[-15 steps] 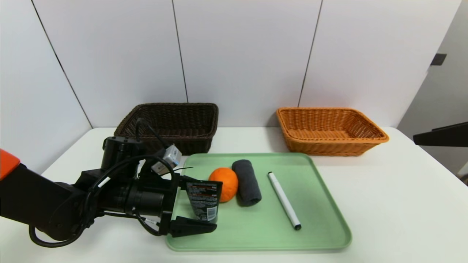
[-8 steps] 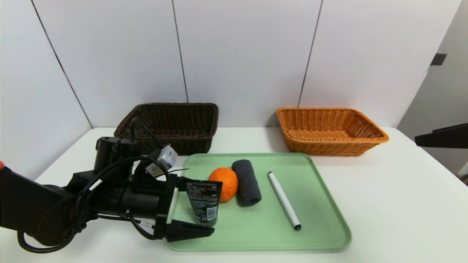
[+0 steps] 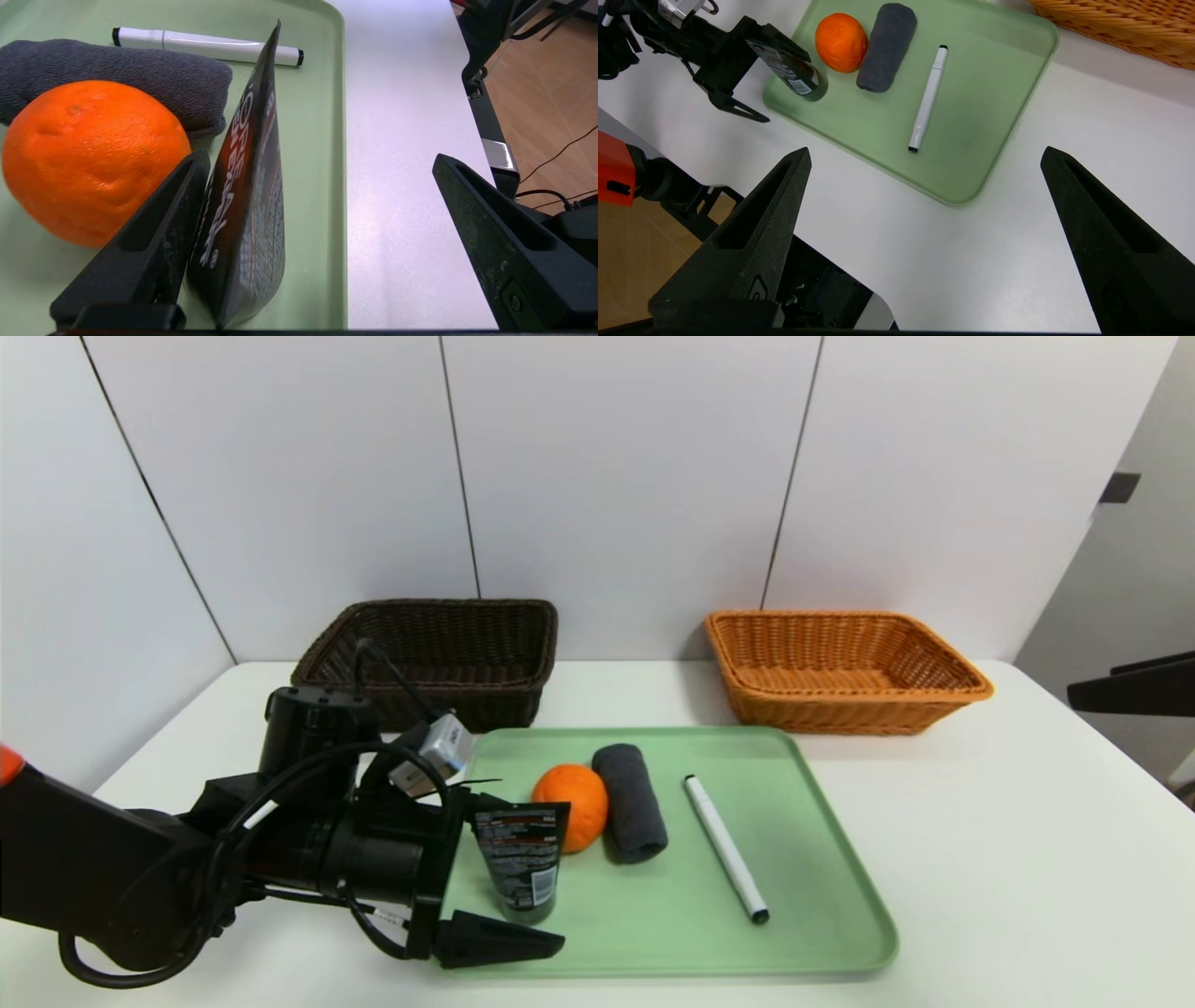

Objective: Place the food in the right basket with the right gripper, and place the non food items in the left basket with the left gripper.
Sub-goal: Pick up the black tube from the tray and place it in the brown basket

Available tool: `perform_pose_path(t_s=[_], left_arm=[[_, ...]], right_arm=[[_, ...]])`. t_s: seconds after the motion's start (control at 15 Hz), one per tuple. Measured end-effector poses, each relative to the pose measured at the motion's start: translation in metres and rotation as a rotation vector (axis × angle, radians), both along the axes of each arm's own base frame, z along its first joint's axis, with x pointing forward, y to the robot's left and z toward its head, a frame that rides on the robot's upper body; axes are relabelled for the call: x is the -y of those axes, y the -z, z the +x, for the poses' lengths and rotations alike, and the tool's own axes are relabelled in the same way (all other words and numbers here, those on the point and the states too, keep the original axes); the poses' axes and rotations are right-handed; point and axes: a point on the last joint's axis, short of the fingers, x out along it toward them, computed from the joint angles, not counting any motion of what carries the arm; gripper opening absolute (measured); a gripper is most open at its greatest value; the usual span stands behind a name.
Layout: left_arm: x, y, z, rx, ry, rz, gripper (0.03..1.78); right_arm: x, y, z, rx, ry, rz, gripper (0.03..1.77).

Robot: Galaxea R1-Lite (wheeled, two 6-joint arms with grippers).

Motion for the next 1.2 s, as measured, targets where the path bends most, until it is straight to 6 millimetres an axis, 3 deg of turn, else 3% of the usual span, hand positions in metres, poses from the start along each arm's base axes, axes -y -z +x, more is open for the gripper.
perform_pose_path(t_s=[0.33,0.87,0.93,1.2], left_arm=[[0.007,0.004,0.001,-0.005,0.021,0.006,1.69],[0.006,-0.002,-0.001,0.009,0.014,-0.001,0.65],[0.005,-0.004,-0.002,0.016,0.011,-0.003,0.25],[0.0,-0.016,-0.005,0.013,-0.015,-0.021,0.26]], right_arm=[[0.001,0.0,-0.003,0.005,0.0,0.002,1.7],[0.002,0.0,-0.008,0.011,0.0,0.003,1.7],[0.002,0.0,-0.008,0.011,-0.001,0.003,1.7],[0.002,0.0,-0.009,0.012,0.0,0.003,1.7]])
